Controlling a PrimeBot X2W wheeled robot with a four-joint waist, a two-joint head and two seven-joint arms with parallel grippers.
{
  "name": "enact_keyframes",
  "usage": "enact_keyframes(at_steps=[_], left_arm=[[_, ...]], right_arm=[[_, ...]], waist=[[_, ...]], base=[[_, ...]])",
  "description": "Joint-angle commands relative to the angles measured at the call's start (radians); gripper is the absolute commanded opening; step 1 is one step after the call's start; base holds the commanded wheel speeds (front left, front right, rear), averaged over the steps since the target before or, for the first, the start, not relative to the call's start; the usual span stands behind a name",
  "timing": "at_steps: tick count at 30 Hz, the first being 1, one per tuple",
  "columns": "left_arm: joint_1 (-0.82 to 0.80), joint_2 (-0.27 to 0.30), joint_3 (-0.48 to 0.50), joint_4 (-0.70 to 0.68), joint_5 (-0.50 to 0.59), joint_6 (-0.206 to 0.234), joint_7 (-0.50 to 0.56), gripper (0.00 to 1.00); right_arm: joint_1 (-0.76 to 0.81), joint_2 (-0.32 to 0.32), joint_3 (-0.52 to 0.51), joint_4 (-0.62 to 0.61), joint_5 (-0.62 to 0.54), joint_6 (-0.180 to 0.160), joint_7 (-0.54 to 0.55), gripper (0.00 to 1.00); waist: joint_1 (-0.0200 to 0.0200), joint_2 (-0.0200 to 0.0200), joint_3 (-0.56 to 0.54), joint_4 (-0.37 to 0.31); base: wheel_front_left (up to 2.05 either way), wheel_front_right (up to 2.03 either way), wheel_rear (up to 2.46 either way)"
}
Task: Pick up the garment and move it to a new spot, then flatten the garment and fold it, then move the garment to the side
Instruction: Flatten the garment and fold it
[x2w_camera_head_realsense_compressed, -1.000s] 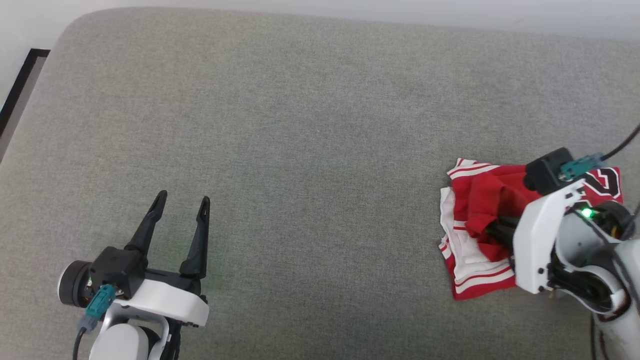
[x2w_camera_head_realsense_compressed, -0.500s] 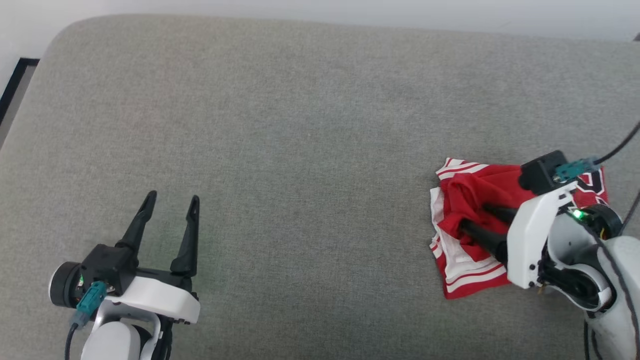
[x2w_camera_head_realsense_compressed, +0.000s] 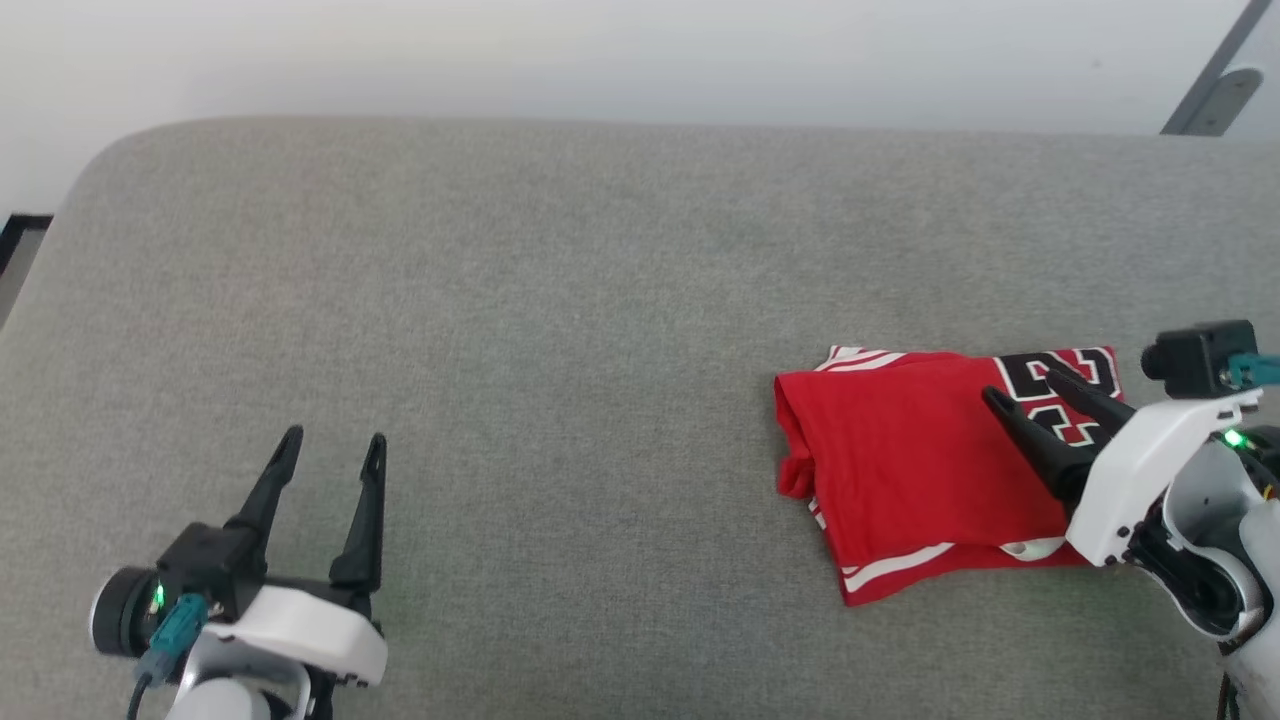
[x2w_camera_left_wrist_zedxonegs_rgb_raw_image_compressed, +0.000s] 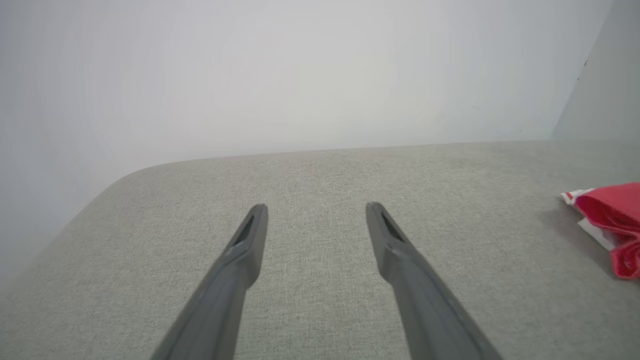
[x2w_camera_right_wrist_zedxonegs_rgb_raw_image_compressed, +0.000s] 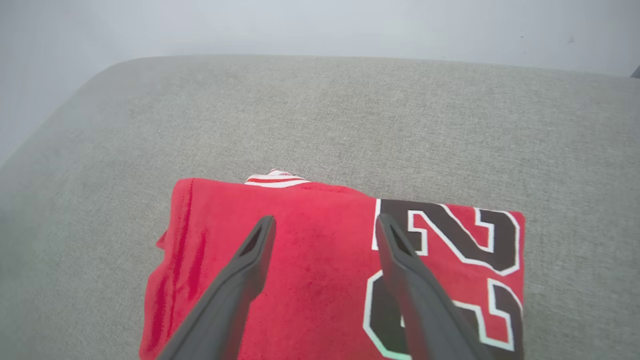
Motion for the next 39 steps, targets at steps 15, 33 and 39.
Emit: enact_keyframes(at_steps=[15,33,39], left_arm=[[0.118,-0.005,0.061,-0.007,-0.046,0.003,-0.005,1.00],[0.288,-0.069,0.122,-0.116,-0.010,0.003,-0.005,1.00],[0.282,-0.077,0.122,-0.125,-0.003,0.003,-0.005,1.00]], right_arm=[[0.088,0.016,-0.024,0.104,0.007,0.000,-0.495,1.00],[0.434,0.163,-0.322,-0.193,-0.256,0.000,-0.529,1.00],[0.469,0.173,-0.356,-0.237,-0.267,0.000,-0.522,1.00]], waist=[[0.0000,0.0000,-0.117,-0.063],[0.0000,0.0000,-0.135,-0.030],[0.0000,0.0000,-0.124,-0.025]], base=[[0.00,0.00,0.00],[0.00,0.00,0.00],[0.00,0.00,0.00]])
